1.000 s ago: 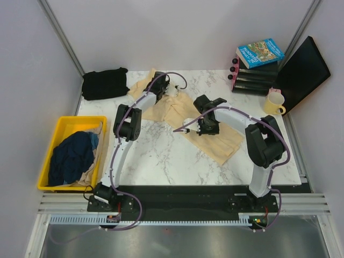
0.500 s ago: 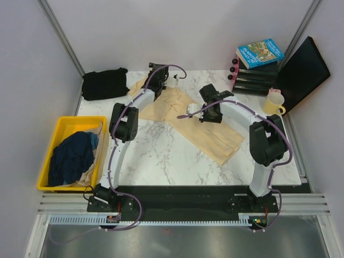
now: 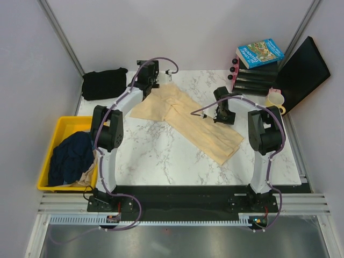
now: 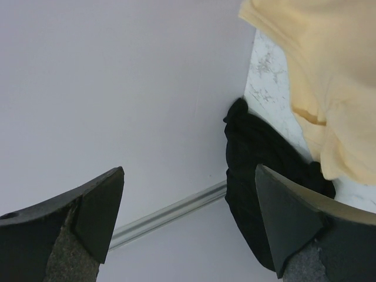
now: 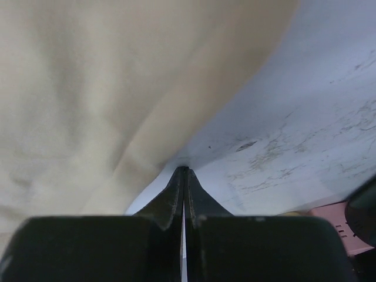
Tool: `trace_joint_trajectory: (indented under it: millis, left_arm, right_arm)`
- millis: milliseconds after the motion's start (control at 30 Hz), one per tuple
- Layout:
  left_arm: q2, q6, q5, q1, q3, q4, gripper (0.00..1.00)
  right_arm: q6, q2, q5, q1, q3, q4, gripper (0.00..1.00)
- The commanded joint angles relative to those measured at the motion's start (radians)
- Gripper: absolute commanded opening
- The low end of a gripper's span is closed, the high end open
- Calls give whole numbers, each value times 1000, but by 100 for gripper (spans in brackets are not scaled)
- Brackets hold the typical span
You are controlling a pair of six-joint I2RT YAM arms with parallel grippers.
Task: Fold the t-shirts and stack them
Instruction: Rotate the tshirt 100 degrees
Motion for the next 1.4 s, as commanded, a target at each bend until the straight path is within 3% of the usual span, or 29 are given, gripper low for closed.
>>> trace_joint_trajectory:
  millis: [0, 267, 467, 633, 800, 933, 1067, 1200, 1367]
  left_arm:
    - [-106, -45, 19, 30, -68, -53, 99]
    - [-197, -35, -27, 76, -78, -73, 99]
    - [-238, -49, -33, 82, -124, -72, 99]
    - [-263, -50, -15, 76, -170, -72, 99]
    - [-304, -122, 80, 49, -235, -119, 99]
    - [-346, -173, 212, 23, -278, -251, 99]
    - [-366, -174, 320, -28, -302, -318, 99]
    - [-359, -216, 387, -69, -279, -368, 99]
    - [-323, -236, 488, -112, -266, -388, 99]
  right_arm:
    - [-54, -46, -50, 18, -32, -90, 0]
    - [-166, -171, -115, 149, -129, -233, 0]
    - [-114, -202, -244, 262, -83, -302, 0]
    - [-71, -182, -235, 330, -37, -320, 0]
    - [-17, -178, -178, 241, 36, -231, 9]
    - [93, -98, -178, 134, 159, -112, 7]
    - [274, 37, -215, 16, 337, -107, 7]
    - [319, 114, -235, -9, 440, -102, 6]
    - [328, 132, -249, -12, 443, -50, 6]
